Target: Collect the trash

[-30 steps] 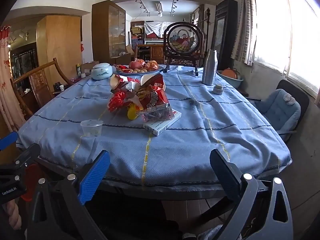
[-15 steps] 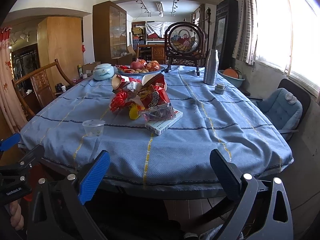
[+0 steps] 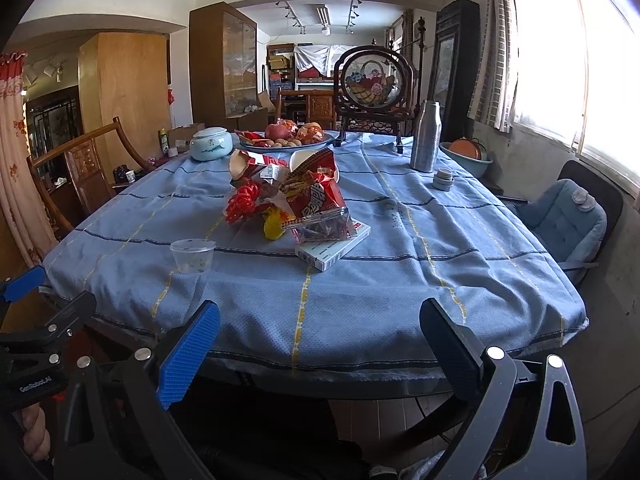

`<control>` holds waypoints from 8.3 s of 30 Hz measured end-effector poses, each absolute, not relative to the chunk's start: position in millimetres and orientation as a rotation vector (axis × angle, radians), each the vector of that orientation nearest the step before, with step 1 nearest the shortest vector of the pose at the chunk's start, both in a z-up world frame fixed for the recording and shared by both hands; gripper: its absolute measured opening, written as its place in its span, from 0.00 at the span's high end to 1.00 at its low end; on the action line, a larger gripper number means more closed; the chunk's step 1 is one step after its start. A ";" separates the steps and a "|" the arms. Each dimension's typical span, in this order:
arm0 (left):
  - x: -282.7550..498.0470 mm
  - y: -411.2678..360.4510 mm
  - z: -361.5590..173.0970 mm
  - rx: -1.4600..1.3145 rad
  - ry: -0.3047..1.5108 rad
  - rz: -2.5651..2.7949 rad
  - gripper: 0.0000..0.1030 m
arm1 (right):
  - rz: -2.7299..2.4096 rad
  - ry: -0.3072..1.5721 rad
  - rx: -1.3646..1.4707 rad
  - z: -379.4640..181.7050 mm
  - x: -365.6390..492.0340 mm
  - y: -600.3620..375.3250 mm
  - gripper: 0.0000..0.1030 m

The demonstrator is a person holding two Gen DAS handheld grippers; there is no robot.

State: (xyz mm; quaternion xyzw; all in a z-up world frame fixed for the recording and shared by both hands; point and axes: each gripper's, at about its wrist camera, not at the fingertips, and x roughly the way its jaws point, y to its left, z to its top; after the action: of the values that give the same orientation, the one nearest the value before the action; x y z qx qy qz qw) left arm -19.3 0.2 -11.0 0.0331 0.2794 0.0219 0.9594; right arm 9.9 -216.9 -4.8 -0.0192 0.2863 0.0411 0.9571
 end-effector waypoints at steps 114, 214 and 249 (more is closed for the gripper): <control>130.3 82.9 -33.2 -0.215 0.685 -0.075 0.45 | 0.256 0.538 0.123 2.8 157.8 -219.7 0.84; 215.1 -46.0 2.4 0.030 0.629 -0.127 0.06 | 0.090 0.496 0.244 -46.2 117.5 -293.0 0.05; 191.2 68.5 -29.1 -0.272 0.700 -0.272 0.70 | 0.209 0.619 0.091 -43.8 169.5 -196.2 0.07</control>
State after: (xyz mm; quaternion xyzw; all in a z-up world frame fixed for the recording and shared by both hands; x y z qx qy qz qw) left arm 191.2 68.5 -29.1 -0.1325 0.3407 -0.1325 0.9213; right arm 169.5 -196.2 -43.8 0.0446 0.3041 0.1027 0.9460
